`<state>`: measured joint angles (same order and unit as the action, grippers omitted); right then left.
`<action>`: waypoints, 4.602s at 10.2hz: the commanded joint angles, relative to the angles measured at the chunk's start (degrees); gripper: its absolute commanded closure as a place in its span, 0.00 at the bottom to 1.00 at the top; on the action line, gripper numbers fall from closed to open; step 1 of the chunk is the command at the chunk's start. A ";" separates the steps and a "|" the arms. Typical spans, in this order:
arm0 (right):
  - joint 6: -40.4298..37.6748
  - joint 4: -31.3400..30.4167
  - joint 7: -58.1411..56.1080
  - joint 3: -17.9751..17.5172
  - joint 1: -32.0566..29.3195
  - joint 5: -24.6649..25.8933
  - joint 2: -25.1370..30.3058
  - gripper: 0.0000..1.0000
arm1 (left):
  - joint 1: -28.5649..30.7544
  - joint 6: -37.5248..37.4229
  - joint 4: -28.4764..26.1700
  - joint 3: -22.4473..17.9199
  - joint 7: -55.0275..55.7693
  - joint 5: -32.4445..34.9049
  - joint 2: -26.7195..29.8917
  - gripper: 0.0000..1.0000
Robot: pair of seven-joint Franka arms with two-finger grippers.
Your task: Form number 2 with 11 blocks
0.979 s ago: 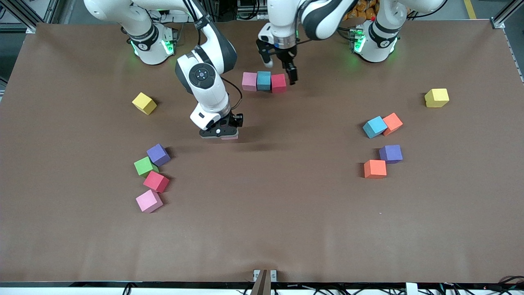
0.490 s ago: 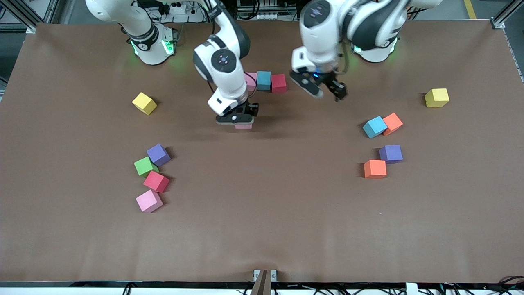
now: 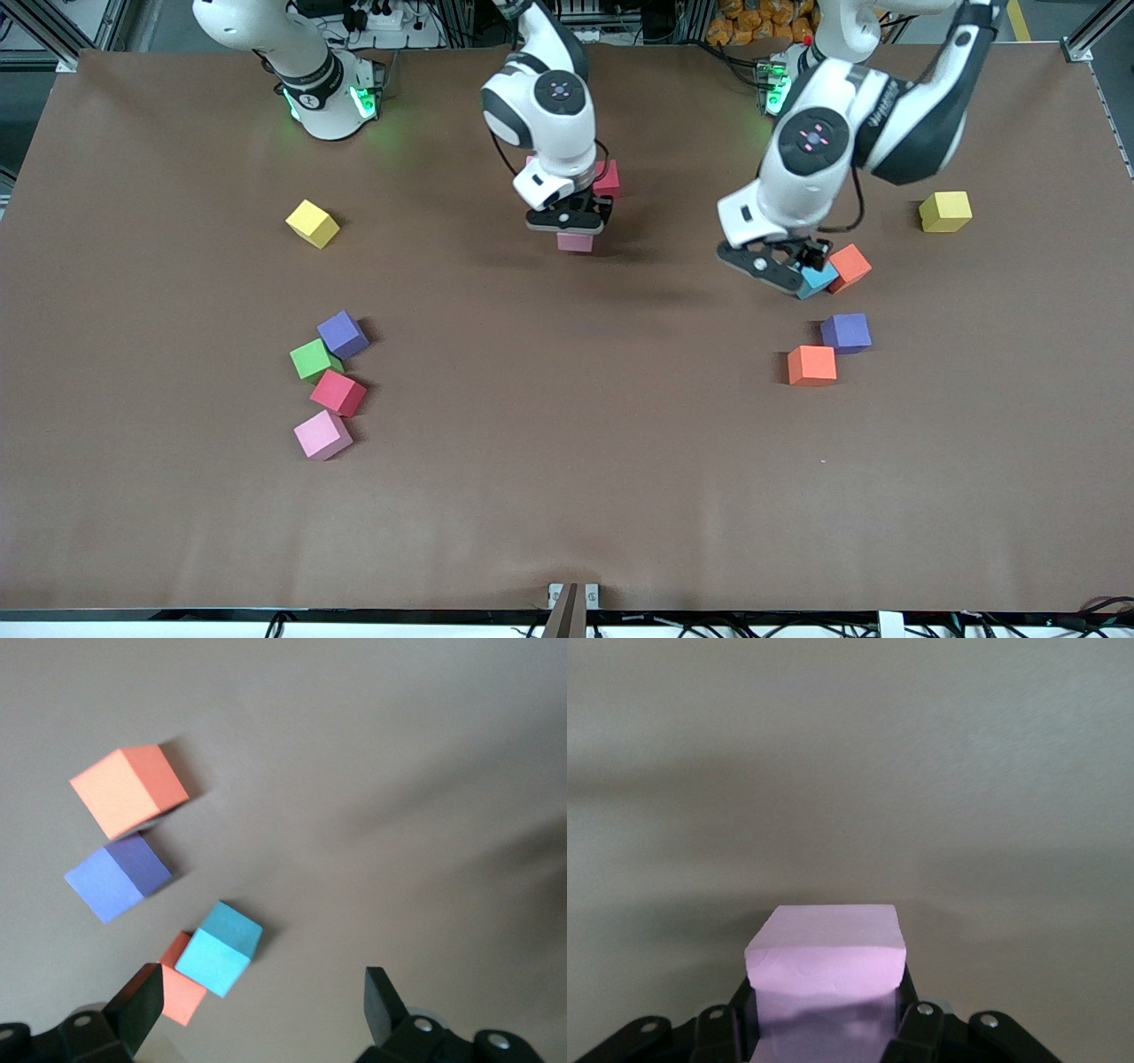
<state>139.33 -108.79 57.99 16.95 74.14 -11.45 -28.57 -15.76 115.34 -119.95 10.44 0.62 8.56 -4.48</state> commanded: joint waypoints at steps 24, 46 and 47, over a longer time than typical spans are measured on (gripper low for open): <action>0.15 2.71 3.71 -12.20 -3.91 -0.68 -5.97 0.78 | -0.76 20.19 11.58 -18.61 0.87 -14.36 -26.36 0.00; -21.27 7.98 -27.98 -12.73 -35.79 10.92 6.60 0.00 | -6.12 11.93 9.73 -1.94 29.13 -14.45 -18.64 0.62; -21.47 7.89 -32.54 -12.64 -38.43 10.92 7.21 0.00 | -6.21 11.93 9.65 0.96 33.78 -14.01 -18.46 0.62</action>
<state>119.65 -101.19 30.50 5.62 39.87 -1.94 -22.73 -22.00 127.89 -108.50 8.23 29.13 -4.81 -25.30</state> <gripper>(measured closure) 0.000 0.401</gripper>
